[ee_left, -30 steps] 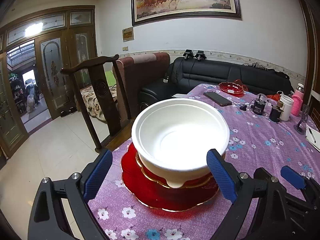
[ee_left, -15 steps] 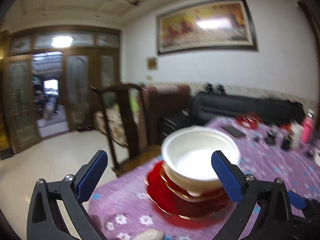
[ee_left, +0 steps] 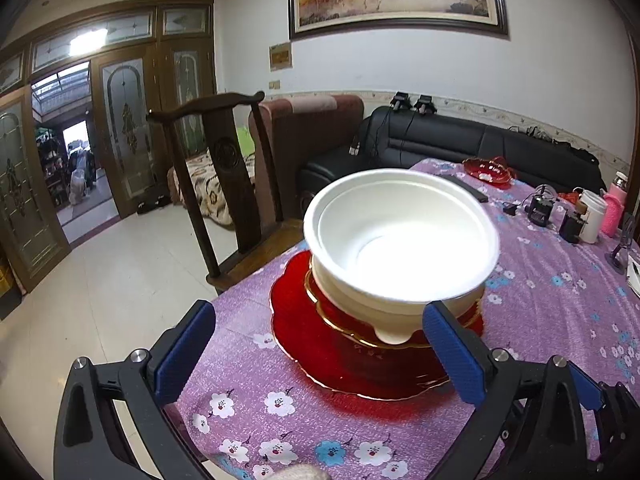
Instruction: Organize plates and bowls
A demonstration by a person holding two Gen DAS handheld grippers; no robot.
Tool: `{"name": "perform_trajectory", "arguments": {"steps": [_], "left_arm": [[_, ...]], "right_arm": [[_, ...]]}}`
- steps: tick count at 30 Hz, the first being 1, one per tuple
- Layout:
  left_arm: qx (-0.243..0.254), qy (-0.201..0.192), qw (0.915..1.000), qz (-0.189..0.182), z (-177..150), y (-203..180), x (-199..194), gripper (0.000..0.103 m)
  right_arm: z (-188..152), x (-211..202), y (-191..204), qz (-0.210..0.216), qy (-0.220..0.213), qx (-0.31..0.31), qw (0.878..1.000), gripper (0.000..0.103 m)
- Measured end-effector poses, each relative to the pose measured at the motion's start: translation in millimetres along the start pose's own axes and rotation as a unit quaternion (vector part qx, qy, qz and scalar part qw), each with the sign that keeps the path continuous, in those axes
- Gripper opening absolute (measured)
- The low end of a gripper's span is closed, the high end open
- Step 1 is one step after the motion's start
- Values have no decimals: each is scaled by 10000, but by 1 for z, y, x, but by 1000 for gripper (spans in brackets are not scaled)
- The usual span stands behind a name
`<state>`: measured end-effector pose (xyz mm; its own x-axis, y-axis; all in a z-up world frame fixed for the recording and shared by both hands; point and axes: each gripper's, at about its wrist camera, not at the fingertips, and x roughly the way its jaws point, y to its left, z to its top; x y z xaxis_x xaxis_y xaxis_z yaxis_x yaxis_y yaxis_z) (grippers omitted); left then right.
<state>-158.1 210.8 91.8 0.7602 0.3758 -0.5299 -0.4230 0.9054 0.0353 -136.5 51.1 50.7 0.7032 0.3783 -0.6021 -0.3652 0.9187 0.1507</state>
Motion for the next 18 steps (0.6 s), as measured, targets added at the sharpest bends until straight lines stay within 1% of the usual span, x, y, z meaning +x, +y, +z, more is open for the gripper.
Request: {"name": "perform_trajectory", "arguments": {"steps": [4, 9, 18], "left_arm": [[-57, 171, 9998, -39, -2, 6, 11, 103], [-63, 265, 9996, -61, -1, 13, 19, 103], [-181, 291, 9994, 66, 3, 23, 27, 103]], "right_arm": [[-1, 7, 6, 29, 83, -107, 9999, 84], [-1, 13, 15, 61, 154, -227, 9996, 84], [0, 19, 35, 193, 180, -471, 9985, 84]]}}
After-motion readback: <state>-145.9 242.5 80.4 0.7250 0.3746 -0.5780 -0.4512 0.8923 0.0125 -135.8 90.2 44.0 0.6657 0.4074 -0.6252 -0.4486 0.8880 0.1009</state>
